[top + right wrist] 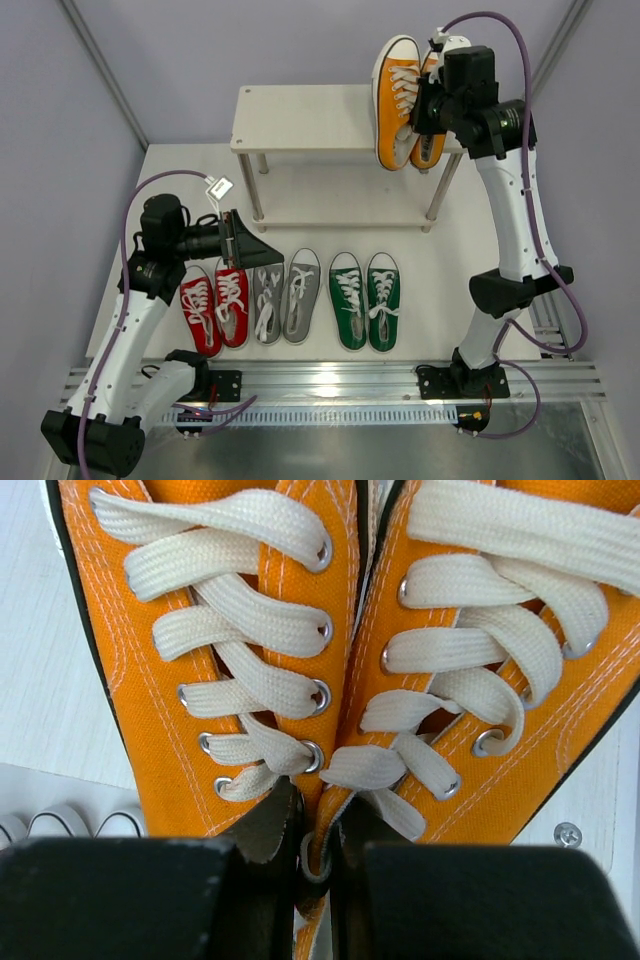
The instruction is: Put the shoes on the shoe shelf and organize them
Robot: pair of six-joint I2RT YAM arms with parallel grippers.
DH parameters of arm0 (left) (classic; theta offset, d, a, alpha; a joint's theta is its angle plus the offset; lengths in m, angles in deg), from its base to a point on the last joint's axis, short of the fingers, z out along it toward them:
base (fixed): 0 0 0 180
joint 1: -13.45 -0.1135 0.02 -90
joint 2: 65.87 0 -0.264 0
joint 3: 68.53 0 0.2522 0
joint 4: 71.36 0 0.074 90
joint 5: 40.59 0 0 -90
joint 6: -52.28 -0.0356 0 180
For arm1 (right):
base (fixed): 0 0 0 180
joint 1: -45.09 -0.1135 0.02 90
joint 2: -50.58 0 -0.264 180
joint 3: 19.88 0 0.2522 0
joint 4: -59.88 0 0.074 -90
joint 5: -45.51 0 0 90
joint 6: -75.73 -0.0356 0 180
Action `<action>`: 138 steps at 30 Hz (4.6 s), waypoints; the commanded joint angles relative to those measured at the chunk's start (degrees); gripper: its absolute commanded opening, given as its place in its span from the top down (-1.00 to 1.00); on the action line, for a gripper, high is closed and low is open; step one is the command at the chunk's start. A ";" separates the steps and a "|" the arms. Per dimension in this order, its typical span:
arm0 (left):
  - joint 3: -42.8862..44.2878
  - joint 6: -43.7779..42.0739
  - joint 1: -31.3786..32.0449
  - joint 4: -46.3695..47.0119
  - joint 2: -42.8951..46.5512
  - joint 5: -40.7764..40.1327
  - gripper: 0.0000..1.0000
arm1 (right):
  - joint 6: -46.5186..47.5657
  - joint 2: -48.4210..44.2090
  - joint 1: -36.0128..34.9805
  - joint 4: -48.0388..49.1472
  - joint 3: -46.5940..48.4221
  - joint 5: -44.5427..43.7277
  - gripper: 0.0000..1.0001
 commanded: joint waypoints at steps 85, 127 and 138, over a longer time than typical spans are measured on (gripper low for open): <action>1.89 5.88 36.85 -21.92 -27.86 -82.79 -0.99 | -15.80 -43.49 -34.46 14.85 -64.52 -12.11 -0.62; 1.28 14.23 41.68 -25.62 -27.15 -85.95 -0.99 | -15.79 -44.64 -34.46 14.93 -66.37 -12.20 -0.63; -1.00 9.75 45.37 -22.99 -28.13 -83.59 -0.99 | -16.06 -44.11 -34.46 14.58 -66.63 -12.37 -0.63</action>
